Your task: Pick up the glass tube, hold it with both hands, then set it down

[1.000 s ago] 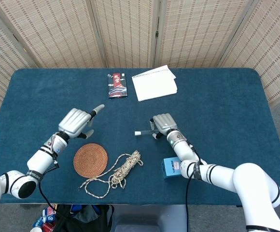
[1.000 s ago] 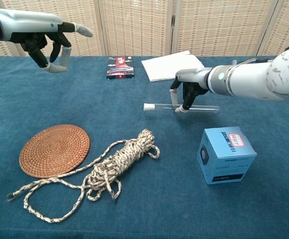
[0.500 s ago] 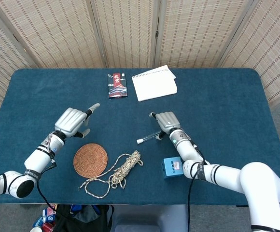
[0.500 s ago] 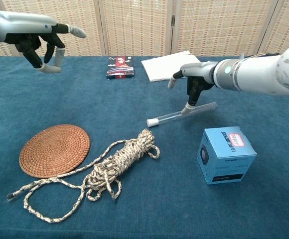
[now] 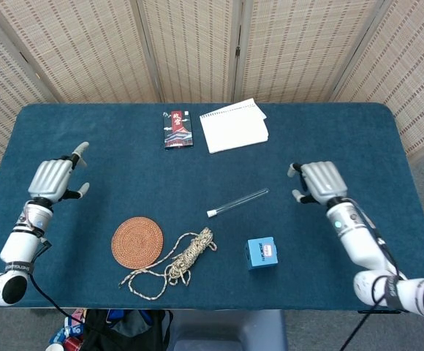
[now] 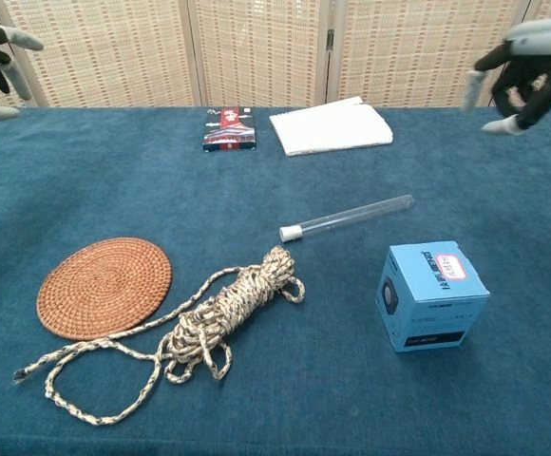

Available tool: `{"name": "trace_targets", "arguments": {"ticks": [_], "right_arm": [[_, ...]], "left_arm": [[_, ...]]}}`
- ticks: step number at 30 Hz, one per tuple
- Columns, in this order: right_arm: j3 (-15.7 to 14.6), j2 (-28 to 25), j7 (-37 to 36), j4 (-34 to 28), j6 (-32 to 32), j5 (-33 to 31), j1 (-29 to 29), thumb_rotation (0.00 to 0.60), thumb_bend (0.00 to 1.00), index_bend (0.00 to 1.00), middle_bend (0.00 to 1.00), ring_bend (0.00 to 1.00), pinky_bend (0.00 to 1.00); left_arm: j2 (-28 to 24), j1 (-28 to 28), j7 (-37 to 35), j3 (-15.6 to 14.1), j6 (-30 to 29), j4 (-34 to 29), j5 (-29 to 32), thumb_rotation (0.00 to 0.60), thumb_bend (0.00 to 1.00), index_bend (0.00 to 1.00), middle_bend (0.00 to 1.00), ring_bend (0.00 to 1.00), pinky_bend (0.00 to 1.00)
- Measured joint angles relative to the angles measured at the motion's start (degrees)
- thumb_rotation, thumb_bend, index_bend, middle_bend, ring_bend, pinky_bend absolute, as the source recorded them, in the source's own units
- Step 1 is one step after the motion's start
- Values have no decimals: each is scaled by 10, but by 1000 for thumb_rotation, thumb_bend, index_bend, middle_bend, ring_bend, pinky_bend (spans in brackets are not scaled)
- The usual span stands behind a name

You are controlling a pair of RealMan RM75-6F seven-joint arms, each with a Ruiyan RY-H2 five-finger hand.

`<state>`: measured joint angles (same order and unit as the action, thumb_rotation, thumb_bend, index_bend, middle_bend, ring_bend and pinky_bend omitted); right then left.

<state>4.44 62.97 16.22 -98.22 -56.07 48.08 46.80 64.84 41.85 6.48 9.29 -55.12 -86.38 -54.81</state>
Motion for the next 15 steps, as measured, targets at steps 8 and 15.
{"name": "trace_targets", "arguments": {"ticks": [8, 15], "right_arm": [[-51, -64, -46, -50, -158, 144, -139, 600, 385, 390, 439, 399, 601], [-87, -69, -101, -39, -293, 250, -263, 600, 386, 390, 439, 398, 601]], "left_arm": [[-19, -76, -9, -21, -102, -27, -40, 600, 329, 61, 285, 231, 280], [-31, -164, -13, -51, -206, -67, -101, 600, 329, 61, 276, 226, 269]]}}
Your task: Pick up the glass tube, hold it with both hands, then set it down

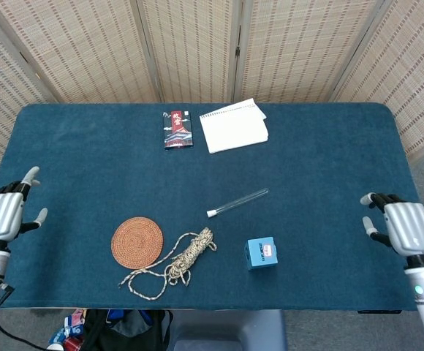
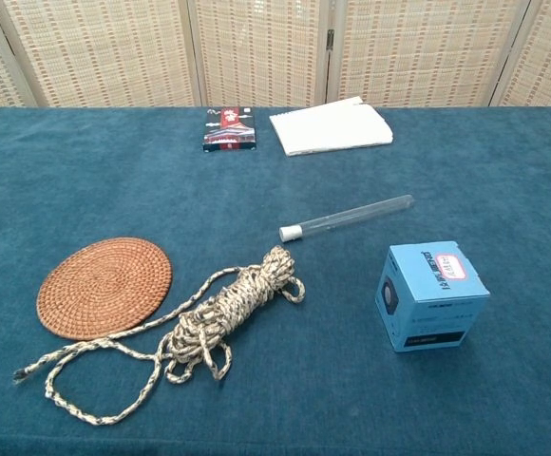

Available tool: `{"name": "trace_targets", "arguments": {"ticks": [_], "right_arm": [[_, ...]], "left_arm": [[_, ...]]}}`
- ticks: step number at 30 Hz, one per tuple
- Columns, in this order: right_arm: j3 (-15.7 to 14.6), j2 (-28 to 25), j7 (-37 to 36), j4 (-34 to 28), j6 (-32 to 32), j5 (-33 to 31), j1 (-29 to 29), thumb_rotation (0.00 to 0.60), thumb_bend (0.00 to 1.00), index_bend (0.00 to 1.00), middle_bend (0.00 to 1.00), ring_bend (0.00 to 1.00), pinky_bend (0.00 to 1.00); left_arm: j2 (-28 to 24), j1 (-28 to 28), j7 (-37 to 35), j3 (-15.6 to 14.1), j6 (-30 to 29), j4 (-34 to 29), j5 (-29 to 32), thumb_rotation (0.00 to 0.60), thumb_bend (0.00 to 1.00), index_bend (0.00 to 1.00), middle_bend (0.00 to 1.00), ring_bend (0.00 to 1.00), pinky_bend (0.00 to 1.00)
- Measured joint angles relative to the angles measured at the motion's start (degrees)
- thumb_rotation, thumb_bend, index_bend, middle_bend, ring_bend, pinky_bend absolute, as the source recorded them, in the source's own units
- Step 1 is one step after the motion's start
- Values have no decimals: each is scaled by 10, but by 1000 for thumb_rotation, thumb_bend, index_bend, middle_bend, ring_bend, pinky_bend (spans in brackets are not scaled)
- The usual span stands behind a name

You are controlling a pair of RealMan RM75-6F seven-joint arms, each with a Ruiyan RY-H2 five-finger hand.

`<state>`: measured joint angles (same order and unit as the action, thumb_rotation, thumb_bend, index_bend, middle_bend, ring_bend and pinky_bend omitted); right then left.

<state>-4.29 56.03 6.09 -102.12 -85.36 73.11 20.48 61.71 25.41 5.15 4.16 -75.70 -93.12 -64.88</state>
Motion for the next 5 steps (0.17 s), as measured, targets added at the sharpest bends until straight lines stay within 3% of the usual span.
{"name": "trace_targets", "arguments": {"ticks": [5], "right_arm": [[-22, 4, -19, 15, -64, 50, -71, 600, 386, 390, 440, 398, 600]], "left_arm": [[3, -54, 2, -24, -72, -15, -56, 600, 329, 61, 272, 222, 261]]}}
